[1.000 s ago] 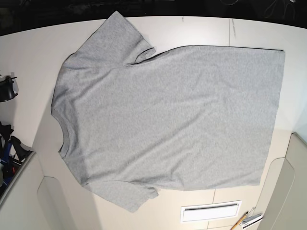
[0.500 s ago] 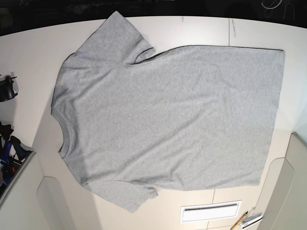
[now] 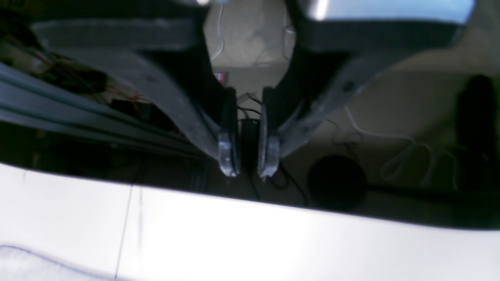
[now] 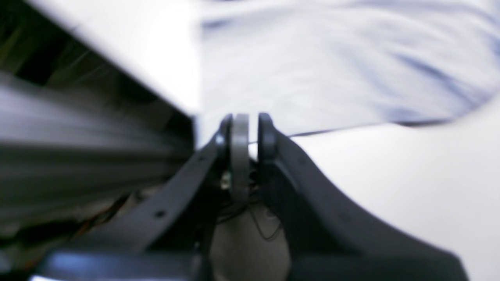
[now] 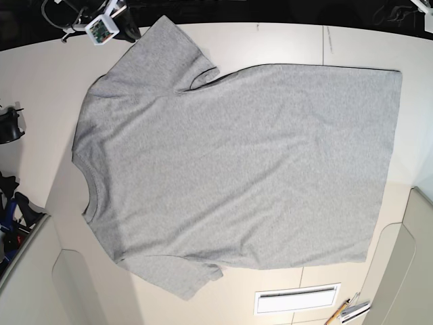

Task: Fold the T-shirt properly
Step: 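Move both grippers to the shirt's side edge and pinch it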

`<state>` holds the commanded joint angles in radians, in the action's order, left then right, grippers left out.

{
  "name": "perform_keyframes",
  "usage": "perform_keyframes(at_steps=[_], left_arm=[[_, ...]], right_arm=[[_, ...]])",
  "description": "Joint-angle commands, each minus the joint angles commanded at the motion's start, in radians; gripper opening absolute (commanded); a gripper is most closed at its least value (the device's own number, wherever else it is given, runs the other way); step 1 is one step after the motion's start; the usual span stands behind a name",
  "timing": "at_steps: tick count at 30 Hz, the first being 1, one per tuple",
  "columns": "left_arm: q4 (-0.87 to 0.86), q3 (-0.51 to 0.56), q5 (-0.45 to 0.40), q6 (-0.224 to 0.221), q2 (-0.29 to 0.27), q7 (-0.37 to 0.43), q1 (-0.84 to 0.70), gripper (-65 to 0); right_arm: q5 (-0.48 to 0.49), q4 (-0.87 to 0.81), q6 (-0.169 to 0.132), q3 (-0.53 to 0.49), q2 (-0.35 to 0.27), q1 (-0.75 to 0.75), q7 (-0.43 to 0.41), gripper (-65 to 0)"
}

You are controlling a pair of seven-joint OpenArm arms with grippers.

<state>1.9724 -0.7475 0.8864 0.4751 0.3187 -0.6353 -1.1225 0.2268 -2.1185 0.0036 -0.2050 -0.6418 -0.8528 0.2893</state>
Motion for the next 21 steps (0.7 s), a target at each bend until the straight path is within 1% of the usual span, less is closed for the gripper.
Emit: perform_keyframes(at_steps=[2,4,5,6,7,8,9,10,11,12,14,15,16,18,19,21], left_arm=[[0.002,0.0,0.0,0.0,0.0,-0.001,0.025,-55.0],[0.002,0.0,-0.016,0.001,0.0,-0.001,0.053,-54.1],[0.002,0.0,-0.025,0.001,0.0,-0.001,0.065,-52.0],[0.002,0.0,-0.032,0.001,0.0,-0.001,0.074,-48.3],[0.002,0.0,-0.04,0.001,0.001,-0.001,0.08,-43.9],[0.002,0.0,-0.039,0.001,0.003,-0.001,0.084,-39.3],[0.002,0.0,-0.038,0.001,0.006,-0.001,0.09,-36.1],[0.002,0.0,-0.038,0.0,0.011,-0.001,0.095,-34.7],[0.002,0.0,-0.038,0.0,0.018,0.001,0.097,-34.7],[0.002,0.0,-0.039,0.0,0.021,0.002,0.101,-34.7],[0.001,0.0,-0.042,0.001,0.024,0.002,0.112,-34.7],[0.001,0.0,-0.042,0.001,0.028,0.002,0.117,-34.4],[0.001,0.0,-0.042,0.001,0.031,-0.001,0.128,-32.0],[0.001,0.0,-0.046,0.0,0.038,-0.001,0.145,-24.5],[0.001,0.0,-0.047,0.0,0.045,-0.001,0.151,-21.6],[-0.001,0.0,-0.056,0.0,0.06,-0.001,0.159,-20.7]], right_arm=[[0.021,0.0,0.019,0.053,0.06,0.033,0.077,-60.9],[0.044,0.0,0.021,0.104,0.109,0.066,0.166,-60.9],[0.044,0.001,0.019,0.126,0.132,0.076,0.199,-60.1],[0.043,0.001,0.019,0.146,0.155,0.083,0.23,-57.2],[0.043,0.002,0.015,0.166,0.173,0.085,0.251,-52.4],[0.042,0.003,0.015,0.182,0.192,0.085,0.274,-46.2],[0.043,0.005,0.016,0.197,0.208,0.085,0.289,-40.2],[0.043,0.011,0.016,0.209,0.224,0.085,0.299,-35.0],[0.043,0.019,0.017,0.219,0.239,0.085,0.307,-31.5],[0.047,0.029,0.018,0.224,0.254,0.085,0.312,-30.0],[0.073,0.057,0.014,0.226,0.282,0.085,0.315,-30.0],[0.089,0.072,0.0,0.225,0.295,0.089,0.315,-30.0],[0.099,0.093,-0.013,0.226,0.308,0.098,0.317,-30.0],[0.121,0.138,-0.043,0.228,0.33,0.127,0.322,-29.4],[0.137,0.159,-0.061,0.23,0.34,0.14,0.329,-26.9],[0.159,0.194,-0.08,0.23,0.36,0.163,0.346,-25.1]])
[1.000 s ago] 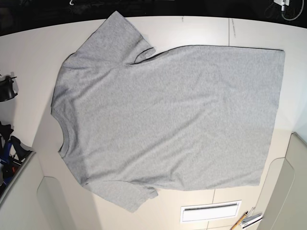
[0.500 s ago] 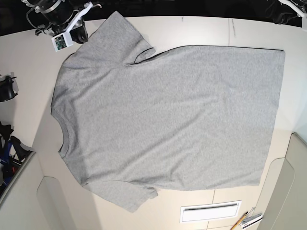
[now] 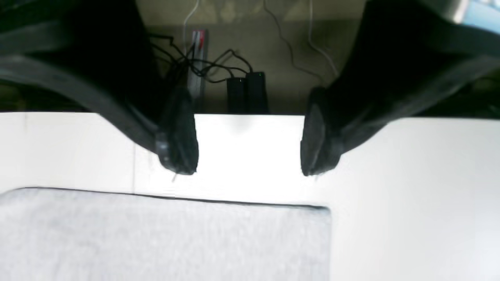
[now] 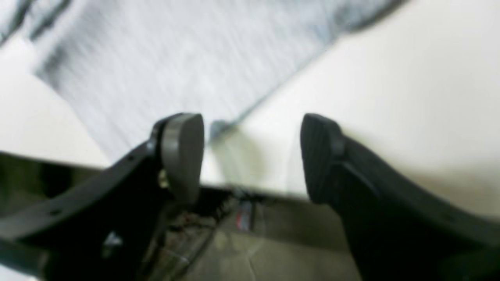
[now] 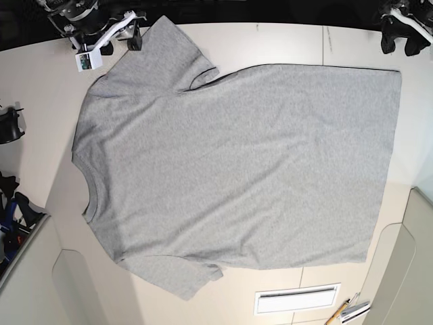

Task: Fold the T-shirt properly
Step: 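Move both grippers to the shirt's side edge and pinch it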

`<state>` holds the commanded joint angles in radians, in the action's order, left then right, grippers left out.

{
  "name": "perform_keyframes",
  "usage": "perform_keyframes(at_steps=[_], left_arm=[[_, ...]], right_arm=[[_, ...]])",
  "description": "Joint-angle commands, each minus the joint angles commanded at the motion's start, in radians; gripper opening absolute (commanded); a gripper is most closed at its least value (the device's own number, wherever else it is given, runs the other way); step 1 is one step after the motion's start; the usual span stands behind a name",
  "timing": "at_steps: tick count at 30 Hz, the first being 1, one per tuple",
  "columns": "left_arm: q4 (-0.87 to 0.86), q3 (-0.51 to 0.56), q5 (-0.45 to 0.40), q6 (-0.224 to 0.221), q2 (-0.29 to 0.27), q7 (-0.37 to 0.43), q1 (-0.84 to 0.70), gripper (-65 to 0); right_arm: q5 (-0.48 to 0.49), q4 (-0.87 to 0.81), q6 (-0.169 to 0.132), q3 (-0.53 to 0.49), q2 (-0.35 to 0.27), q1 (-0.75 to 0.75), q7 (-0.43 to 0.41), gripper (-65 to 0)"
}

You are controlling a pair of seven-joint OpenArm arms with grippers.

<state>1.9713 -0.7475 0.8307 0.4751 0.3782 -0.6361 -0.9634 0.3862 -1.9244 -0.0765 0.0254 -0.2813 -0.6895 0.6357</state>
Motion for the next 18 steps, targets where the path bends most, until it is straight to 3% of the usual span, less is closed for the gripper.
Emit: perform_keyframes(at_steps=[3,6,9,11,18], left_arm=[[-0.023,0.0,-0.001,0.0,0.031,0.0,0.016,-20.7],[-0.105,0.0,0.01,0.0,0.063,0.0,0.064,-20.7],[-0.228,0.003,0.046,0.001,0.105,-0.005,0.135,-20.7],[-0.31,0.003,0.076,0.001,0.133,-0.024,0.184,-20.7],[-0.541,0.026,0.17,0.053,0.213,-0.086,0.32,-20.7]], right_arm=[[0.013,0.021,-0.006,-0.001,0.025,0.017,0.001,-25.1],[0.037,0.023,-0.043,-0.001,0.053,0.018,0.009,-25.1],[0.044,0.032,-0.045,-0.001,0.072,0.019,0.016,-25.1],[0.044,0.04,-0.088,-0.001,0.08,0.019,0.016,-25.1],[0.044,0.048,-0.095,-0.001,0.083,0.019,0.016,-25.1]])
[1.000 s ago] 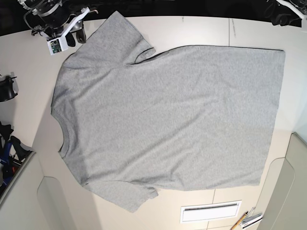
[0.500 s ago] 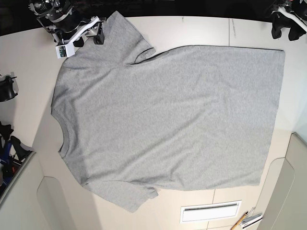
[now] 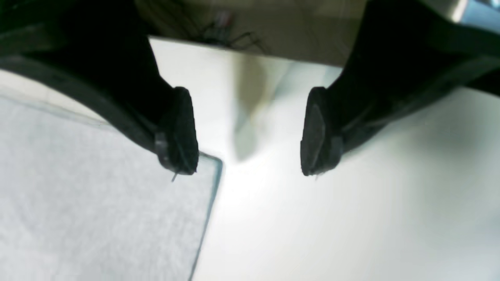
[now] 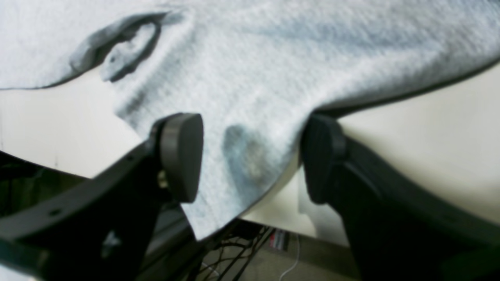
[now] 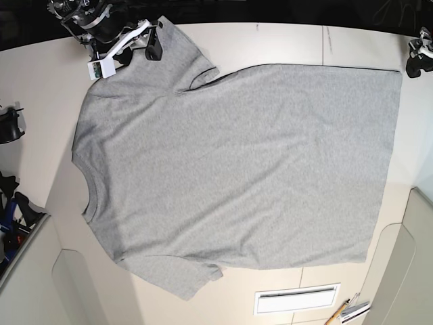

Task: Fold the T-shirt properly
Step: 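Move both grippers to the shirt's side edge and pinch it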

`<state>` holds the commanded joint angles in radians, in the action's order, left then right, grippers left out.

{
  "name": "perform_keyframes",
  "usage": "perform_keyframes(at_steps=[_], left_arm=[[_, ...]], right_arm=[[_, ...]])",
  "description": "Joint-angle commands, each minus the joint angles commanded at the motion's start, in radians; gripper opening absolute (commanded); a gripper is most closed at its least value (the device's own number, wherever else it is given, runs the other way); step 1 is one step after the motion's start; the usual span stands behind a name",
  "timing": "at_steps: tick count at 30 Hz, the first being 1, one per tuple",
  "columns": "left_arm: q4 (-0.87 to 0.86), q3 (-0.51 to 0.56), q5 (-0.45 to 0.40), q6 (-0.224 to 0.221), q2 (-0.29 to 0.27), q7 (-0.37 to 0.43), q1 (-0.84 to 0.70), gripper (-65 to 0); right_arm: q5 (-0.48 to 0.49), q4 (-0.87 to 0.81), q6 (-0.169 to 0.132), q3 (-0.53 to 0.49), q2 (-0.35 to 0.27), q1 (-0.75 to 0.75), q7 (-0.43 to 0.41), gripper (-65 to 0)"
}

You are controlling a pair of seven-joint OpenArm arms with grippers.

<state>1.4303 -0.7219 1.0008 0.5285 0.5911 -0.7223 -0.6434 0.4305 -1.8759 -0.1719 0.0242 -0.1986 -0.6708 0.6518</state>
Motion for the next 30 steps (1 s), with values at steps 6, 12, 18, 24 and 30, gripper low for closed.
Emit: perform_keyframes(at_steps=[6,12,18,24,30], left_arm=[[-0.157,0.096,0.013,0.008,0.024,-0.014,0.11,-20.7],[-0.214,0.203,0.014,0.085,0.024,-0.069,0.15,-20.7],[-0.212,0.205,0.094,0.17,0.024,-0.27,0.132,-20.7],[-0.188,0.208,0.105,0.17,0.024,-0.274,0.075,-20.7],[-0.135,0.291,0.103,0.17,0.024,-0.277,0.061,-20.8]], right_arm=[[0.0,0.0,0.0,0.0,0.0,0.0,0.0,-25.1],[0.0,0.0,-0.001,0.0,0.0,0.0,0.0,-25.1],[0.017,0.0,-0.026,0.0,0.0,0.0,0.0,-25.1],[0.043,0.0,-0.039,0.0,0.008,0.0,0.0,-25.1],[0.041,0.0,-0.038,0.0,0.051,0.017,-0.003,-25.1]])
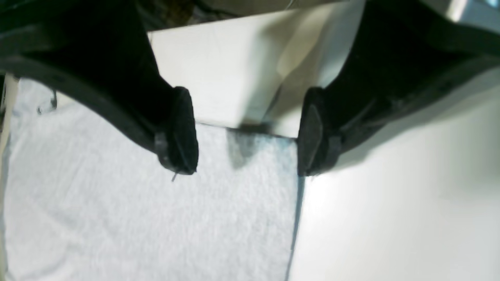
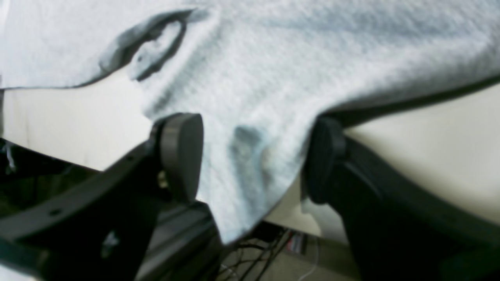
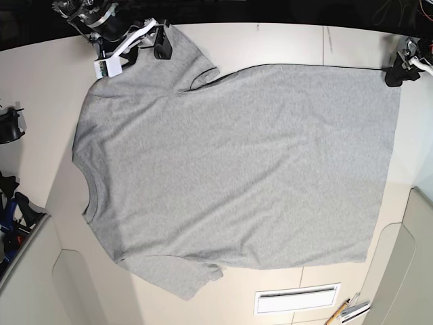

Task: Fold the T-shirt properly
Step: 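Move both grippers to the shirt's side edge and pinch it, then lift the pinched side edge and fold it over toward the shirt's middle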

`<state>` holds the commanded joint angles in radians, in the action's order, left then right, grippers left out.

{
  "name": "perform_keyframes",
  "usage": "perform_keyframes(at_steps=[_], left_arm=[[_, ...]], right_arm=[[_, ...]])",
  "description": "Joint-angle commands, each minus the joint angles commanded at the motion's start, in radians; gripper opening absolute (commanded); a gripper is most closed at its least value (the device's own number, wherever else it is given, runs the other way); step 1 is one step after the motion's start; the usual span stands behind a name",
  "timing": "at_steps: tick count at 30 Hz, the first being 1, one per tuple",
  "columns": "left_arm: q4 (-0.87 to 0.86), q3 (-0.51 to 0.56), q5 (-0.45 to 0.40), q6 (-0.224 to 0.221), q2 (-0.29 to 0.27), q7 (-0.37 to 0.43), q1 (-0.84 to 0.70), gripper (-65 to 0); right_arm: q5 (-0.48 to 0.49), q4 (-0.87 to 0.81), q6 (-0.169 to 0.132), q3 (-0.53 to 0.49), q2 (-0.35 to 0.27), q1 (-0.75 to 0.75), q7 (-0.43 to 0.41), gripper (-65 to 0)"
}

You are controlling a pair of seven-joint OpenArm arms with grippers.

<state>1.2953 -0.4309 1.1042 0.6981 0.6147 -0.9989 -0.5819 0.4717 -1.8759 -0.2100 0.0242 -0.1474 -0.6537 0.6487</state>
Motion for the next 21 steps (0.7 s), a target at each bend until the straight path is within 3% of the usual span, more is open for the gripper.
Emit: perform_keyframes(at_steps=[6,8,11,12,14,17,21], left_arm=[[0.0,0.02,-0.002,0.0,0.0,0.037,0.003,-23.5],[0.0,0.02,-0.001,0.0,0.0,0.066,0.003,-36.1],[0.0,0.02,-0.001,0.0,0.0,0.115,0.003,-63.7],[0.0,0.02,-0.001,0.0,0.0,0.133,0.003,-65.0],[0.0,0.02,-0.003,0.0,0.0,0.167,0.003,-65.0],[0.0,0.019,-0.003,0.0,0.0,0.173,0.003,-65.0],[0.002,0.008,-0.005,0.0,0.001,0.156,0.003,-65.0]], right_arm=[[-0.001,0.0,0.0,0.0,0.018,0.019,-0.013,-25.3],[-0.009,0.0,0.001,0.0,0.018,0.019,-0.018,-31.2],[-0.056,0.0,0.003,0.0,0.018,0.019,-0.058,-56.2],[-0.083,0.0,0.003,0.0,0.018,0.019,-0.073,-65.0],[-0.138,0.0,-0.002,0.0,0.018,0.029,-0.072,-65.0],[-0.158,-0.002,-0.034,0.0,0.018,0.032,-0.067,-65.0],[-0.15,-0.008,-0.034,0.0,0.018,0.031,-0.034,-65.0]])
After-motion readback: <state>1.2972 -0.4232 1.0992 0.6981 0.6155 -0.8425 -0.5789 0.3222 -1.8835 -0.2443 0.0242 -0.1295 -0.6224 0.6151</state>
